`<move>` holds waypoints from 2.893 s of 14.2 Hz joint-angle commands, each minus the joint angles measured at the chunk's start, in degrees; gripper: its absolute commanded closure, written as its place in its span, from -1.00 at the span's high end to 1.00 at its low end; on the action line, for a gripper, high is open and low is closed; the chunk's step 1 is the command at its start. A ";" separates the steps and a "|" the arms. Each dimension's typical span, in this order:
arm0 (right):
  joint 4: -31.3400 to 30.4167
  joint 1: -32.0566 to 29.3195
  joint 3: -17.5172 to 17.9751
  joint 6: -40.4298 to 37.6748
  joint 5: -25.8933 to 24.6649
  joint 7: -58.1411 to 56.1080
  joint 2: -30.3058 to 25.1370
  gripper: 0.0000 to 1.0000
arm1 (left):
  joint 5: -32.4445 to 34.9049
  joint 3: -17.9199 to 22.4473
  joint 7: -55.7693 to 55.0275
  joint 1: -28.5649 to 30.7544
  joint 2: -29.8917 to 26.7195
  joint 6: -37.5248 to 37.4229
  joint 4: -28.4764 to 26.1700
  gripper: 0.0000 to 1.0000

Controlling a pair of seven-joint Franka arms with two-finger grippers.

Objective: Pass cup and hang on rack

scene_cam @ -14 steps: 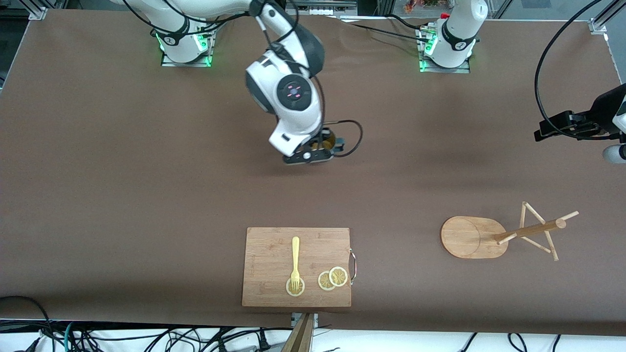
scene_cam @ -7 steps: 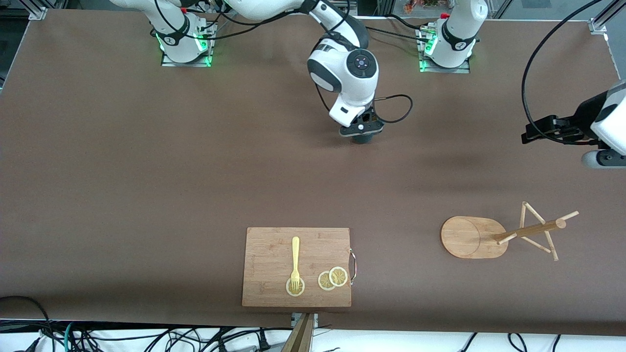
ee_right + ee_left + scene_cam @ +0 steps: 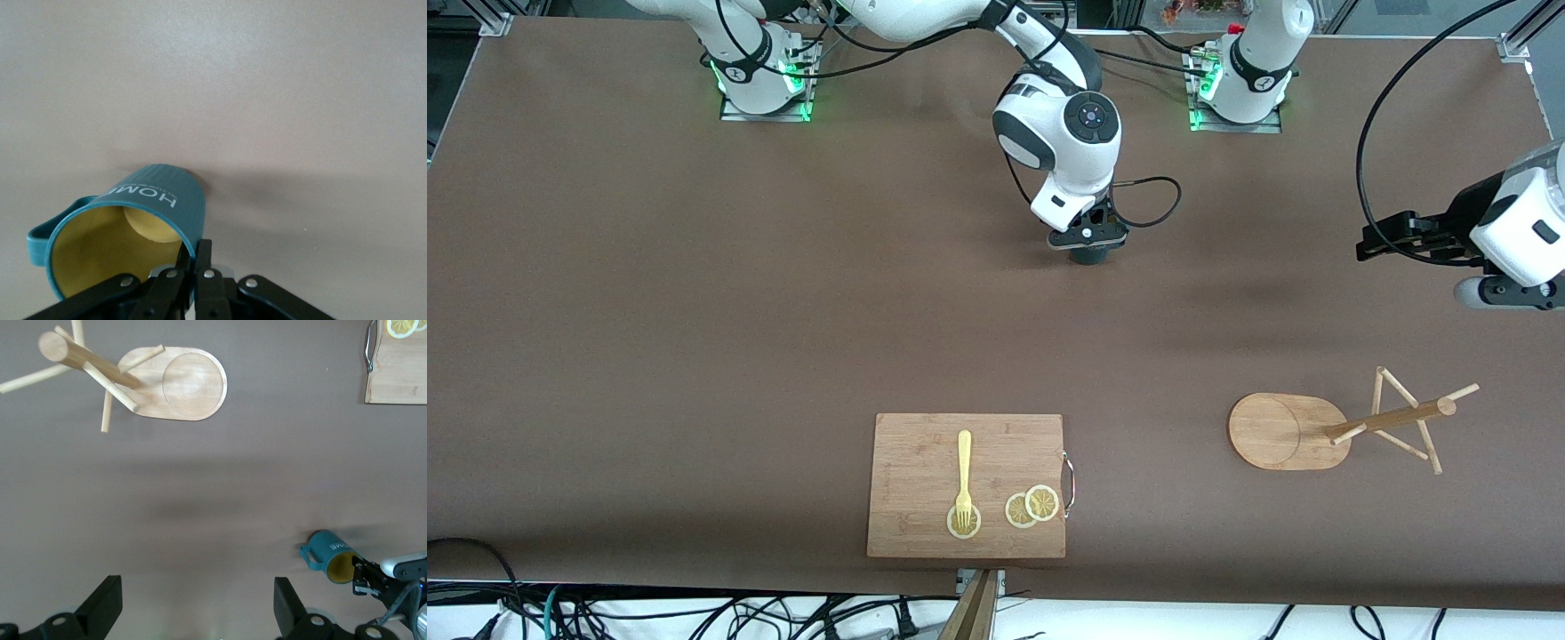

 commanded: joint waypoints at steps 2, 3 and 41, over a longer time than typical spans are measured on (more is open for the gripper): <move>2.04 0.39 0.11 0.79 -1.81 2.73 1.99 -1.00 | 0.03 0.14 1.72 -0.39 -0.85 -0.61 -1.84 1.00; 1.95 0.39 0.11 0.98 -1.90 2.73 2.07 -1.00 | 0.03 0.14 4.17 -0.48 -1.02 -0.61 -2.19 1.00; -24.15 -47.40 -5.18 -26.71 -0.67 -46.74 -43.98 1.00 | -25.99 -16.91 102.54 -4.26 -0.15 71.35 -62.13 1.00</move>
